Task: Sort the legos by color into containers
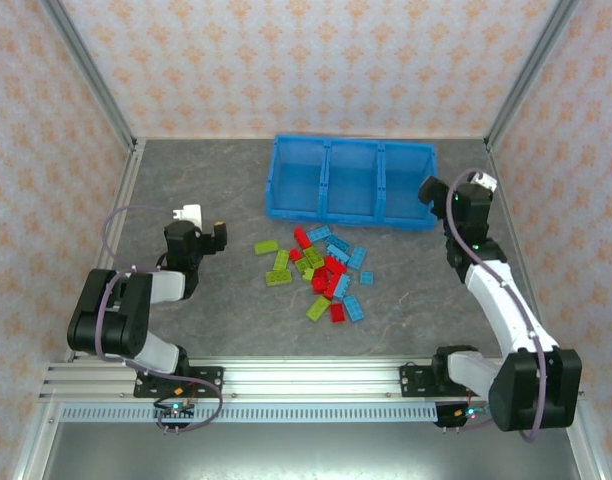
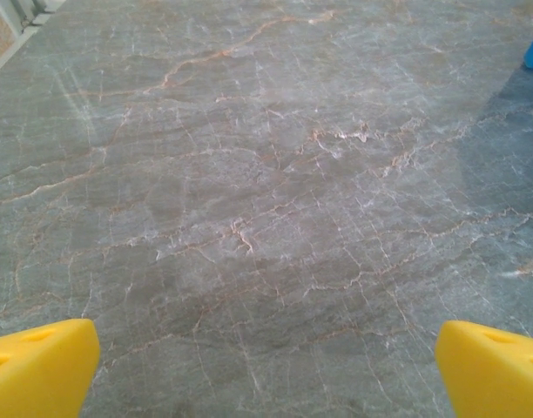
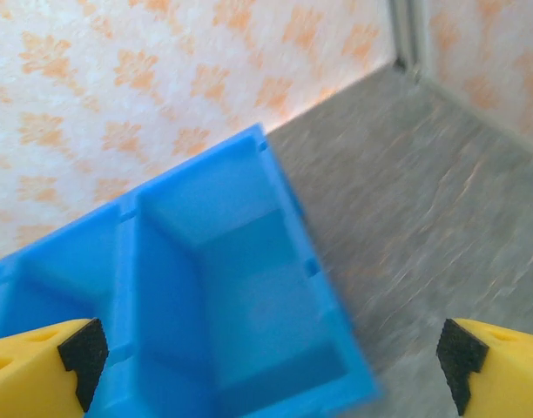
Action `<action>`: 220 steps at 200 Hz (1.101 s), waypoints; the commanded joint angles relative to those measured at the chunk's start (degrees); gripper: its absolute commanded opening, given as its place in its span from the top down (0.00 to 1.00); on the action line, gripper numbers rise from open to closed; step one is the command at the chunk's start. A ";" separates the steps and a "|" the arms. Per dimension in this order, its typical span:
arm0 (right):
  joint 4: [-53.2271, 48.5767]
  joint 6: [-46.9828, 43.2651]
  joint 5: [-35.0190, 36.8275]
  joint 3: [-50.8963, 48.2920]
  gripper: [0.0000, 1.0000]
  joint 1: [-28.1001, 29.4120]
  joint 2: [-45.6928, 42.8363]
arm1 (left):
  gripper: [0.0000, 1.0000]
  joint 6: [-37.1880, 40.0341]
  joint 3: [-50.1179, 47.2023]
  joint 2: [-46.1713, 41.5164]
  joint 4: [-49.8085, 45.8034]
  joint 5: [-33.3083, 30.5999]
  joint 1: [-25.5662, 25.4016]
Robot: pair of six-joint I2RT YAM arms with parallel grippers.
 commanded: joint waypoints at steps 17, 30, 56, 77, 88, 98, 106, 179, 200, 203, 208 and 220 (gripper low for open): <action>-32.92 11.46 -11.97 6.11 0.01 6.40 -1.57 | 0.00 -0.33 5.78 -17.54 -17.95 -0.56 -2.42; -37.92 12.93 -11.69 7.05 0.01 9.96 -2.15 | 0.00 -1.22 8.41 -23.31 -25.51 0.71 -4.16; -44.56 16.41 -8.45 7.91 0.00 17.97 -1.51 | 0.00 1.73 15.64 -30.42 -41.78 11.66 -7.69; -46.82 18.81 -6.22 8.50 0.00 23.55 1.51 | 0.00 10.72 18.93 -32.41 -52.49 23.44 -10.00; -46.45 19.19 -6.10 8.51 0.00 25.56 3.78 | 0.00 18.43 20.16 -32.14 -57.23 32.04 -10.99; -45.92 19.38 -5.60 8.81 0.00 26.85 6.69 | 0.00 26.98 21.67 -31.38 -62.85 40.57 -12.11; -45.12 19.38 -5.95 9.30 0.01 27.57 9.25 | 0.00 31.63 22.47 -30.59 -65.38 45.76 -12.79; -33.47 18.98 -4.17 10.07 0.32 30.30 26.88 | 0.00 39.05 18.83 -22.36 -59.04 47.62 -16.60; -34.37 18.69 -1.63 10.16 0.38 30.92 29.78 | 0.00 37.06 16.25 -23.64 -56.29 45.53 -17.03; -34.21 18.55 -1.61 9.95 0.39 30.95 30.05 | 0.00 36.85 15.88 -23.91 -55.81 45.22 -17.14; -33.96 18.42 -1.61 9.76 0.40 30.96 30.51 | 0.00 36.59 15.17 -24.28 -55.14 44.62 -17.15; -33.10 18.40 -1.82 9.23 0.42 30.91 31.91 | 0.00 36.29 14.06 -24.96 -54.06 43.13 -17.29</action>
